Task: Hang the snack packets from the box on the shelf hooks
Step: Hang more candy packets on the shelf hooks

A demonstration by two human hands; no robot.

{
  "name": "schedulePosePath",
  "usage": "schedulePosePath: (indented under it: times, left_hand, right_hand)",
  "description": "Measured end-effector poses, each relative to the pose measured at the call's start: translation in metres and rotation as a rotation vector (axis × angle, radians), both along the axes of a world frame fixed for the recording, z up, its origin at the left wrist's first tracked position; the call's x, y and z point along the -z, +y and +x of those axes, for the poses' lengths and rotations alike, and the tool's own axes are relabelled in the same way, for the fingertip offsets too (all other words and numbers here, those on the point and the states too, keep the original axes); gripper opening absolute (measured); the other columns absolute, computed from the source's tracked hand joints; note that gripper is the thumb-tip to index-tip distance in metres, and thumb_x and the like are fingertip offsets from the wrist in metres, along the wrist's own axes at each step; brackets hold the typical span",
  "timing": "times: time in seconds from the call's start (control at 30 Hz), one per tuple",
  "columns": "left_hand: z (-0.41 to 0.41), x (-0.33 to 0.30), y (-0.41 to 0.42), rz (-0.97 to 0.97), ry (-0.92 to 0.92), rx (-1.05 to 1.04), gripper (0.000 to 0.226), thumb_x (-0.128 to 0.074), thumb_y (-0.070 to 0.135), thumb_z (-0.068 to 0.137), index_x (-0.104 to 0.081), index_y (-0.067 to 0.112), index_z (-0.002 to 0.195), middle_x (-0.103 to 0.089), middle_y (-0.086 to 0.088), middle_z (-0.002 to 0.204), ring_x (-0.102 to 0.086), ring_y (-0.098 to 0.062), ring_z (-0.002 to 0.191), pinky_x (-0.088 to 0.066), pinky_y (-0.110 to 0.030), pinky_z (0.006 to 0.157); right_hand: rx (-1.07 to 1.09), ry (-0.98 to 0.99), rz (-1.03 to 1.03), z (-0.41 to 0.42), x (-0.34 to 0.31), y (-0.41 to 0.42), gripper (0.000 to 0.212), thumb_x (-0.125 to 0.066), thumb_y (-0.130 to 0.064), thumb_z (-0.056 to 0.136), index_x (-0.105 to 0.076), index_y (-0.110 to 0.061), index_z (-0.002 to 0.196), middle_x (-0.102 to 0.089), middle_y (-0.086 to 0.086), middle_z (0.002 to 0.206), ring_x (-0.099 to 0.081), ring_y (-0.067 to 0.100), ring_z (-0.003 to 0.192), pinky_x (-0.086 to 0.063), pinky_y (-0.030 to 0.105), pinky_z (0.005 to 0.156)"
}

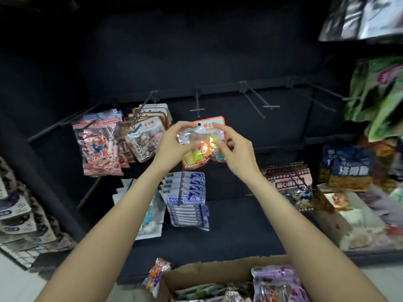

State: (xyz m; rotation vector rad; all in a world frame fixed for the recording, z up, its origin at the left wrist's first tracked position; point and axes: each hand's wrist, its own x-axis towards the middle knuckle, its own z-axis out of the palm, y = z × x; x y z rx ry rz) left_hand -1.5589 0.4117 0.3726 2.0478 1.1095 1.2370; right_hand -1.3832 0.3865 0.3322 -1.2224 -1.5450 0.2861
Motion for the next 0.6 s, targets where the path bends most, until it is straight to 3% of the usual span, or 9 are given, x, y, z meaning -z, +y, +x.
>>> schedulePosePath:
  times: [0.13,0.23,0.33,0.47,0.6]
  left_hand:
    - [0.007,-0.002,0.018,-0.02,-0.143,-0.09,0.046,-0.075,0.007,0.075,-0.061,0.027,0.114,-0.057,0.023,0.111,-0.053,-0.006,0.115,-0.047,-0.033,0.098]
    - [0.01,0.0,0.029,-0.037,-0.161,-0.096,0.046,-0.074,0.007,0.077,-0.061,0.028,0.115,-0.06,0.013,0.115,-0.055,-0.01,0.114,-0.048,-0.039,0.098]
    - [0.011,0.002,0.034,-0.033,-0.153,-0.099,0.047,-0.075,0.008,0.077,-0.061,0.026,0.118,-0.059,0.011,0.117,-0.054,-0.007,0.114,-0.047,-0.03,0.098]
    - [0.01,0.005,0.035,0.004,-0.076,-0.093,0.047,-0.073,0.012,0.08,-0.059,0.023,0.123,-0.057,0.011,0.122,-0.048,0.002,0.111,-0.035,0.003,0.084]
    - [0.008,0.008,0.046,0.036,-0.041,-0.129,0.048,-0.073,0.011,0.08,-0.058,0.022,0.124,-0.057,0.009,0.124,-0.048,0.0,0.114,-0.034,0.0,0.085]
  right_hand:
    - [0.059,-0.068,0.044,-0.001,-0.014,0.026,0.042,-0.051,-0.013,0.096,-0.052,-0.029,0.135,-0.037,-0.012,0.065,-0.04,0.006,0.058,-0.039,0.021,0.064]
    - [0.06,-0.068,0.011,-0.002,-0.013,0.036,0.043,-0.048,-0.014,0.098,-0.049,-0.028,0.138,-0.039,-0.01,0.073,-0.042,0.006,0.063,-0.035,0.013,0.061]
    - [0.059,-0.075,0.021,-0.001,-0.01,0.039,0.043,-0.046,-0.015,0.099,-0.048,-0.028,0.139,-0.037,-0.01,0.072,-0.042,0.006,0.064,-0.036,0.013,0.062]
    - [0.081,-0.049,0.021,0.001,-0.002,0.039,0.042,-0.05,-0.021,0.096,-0.05,-0.031,0.137,-0.042,-0.007,0.073,-0.044,0.008,0.064,-0.036,0.019,0.063]
    - [0.112,-0.172,-0.048,-0.002,0.002,0.044,0.055,-0.059,-0.04,0.09,-0.041,-0.033,0.142,-0.048,-0.005,0.088,-0.05,0.011,0.077,-0.037,0.026,0.068]
